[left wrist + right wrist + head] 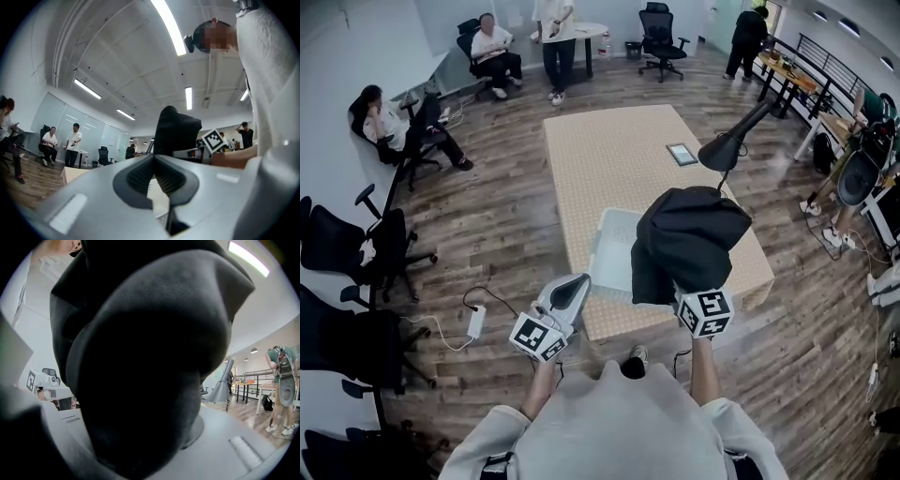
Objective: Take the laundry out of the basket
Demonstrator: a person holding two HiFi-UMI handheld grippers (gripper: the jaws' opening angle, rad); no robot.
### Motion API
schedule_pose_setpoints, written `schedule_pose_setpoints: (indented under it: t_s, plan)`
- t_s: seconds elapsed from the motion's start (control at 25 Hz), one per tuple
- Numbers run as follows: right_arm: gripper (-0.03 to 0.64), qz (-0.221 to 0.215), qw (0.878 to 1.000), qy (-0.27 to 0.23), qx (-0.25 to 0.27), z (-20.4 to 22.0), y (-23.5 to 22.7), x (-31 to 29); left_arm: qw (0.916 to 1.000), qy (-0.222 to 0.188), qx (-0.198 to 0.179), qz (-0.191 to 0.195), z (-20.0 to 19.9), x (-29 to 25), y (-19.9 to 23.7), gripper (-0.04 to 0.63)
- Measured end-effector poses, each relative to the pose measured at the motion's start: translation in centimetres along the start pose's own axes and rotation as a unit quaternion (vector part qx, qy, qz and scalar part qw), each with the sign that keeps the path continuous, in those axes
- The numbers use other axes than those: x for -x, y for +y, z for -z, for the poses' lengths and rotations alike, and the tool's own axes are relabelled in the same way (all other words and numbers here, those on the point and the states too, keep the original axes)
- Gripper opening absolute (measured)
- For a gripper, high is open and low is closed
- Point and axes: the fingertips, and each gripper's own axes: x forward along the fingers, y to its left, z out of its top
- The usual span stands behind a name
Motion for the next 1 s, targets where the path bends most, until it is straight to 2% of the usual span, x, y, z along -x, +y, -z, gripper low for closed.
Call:
schedule_pose_setpoints:
  t_s: [0.24, 0.56, 0.8, 1.0]
  plan:
    - [0.153, 0.005, 1.000, -0.008, 0.026, -1.7, 5.9, 3.3, 0.9999, -0.011, 0.008, 0.010, -1.1, 6.3, -1.0, 0.009]
    - [0.153, 0.001, 1.000, 0.008, 0.016, 0.5, 11.6, 8.5, 0.9999, -0.011, 0.011, -0.001, -2.2, 12.8, -3.7, 0.009]
    - [0.153, -0.001, 1.000, 0.023, 0.017, 2.6, 13.1, 12.9, 0.9999, -0.010, 0.007, -0.006, -2.8, 14.6, -7.0, 0.009]
    - [0.153, 0.010, 0.999, 0.037, 0.004, 5.0, 12.7, 18.9, 1.0000, -0.001, 0.004, 0.006, -2.9, 14.8, -12.2, 0.009]
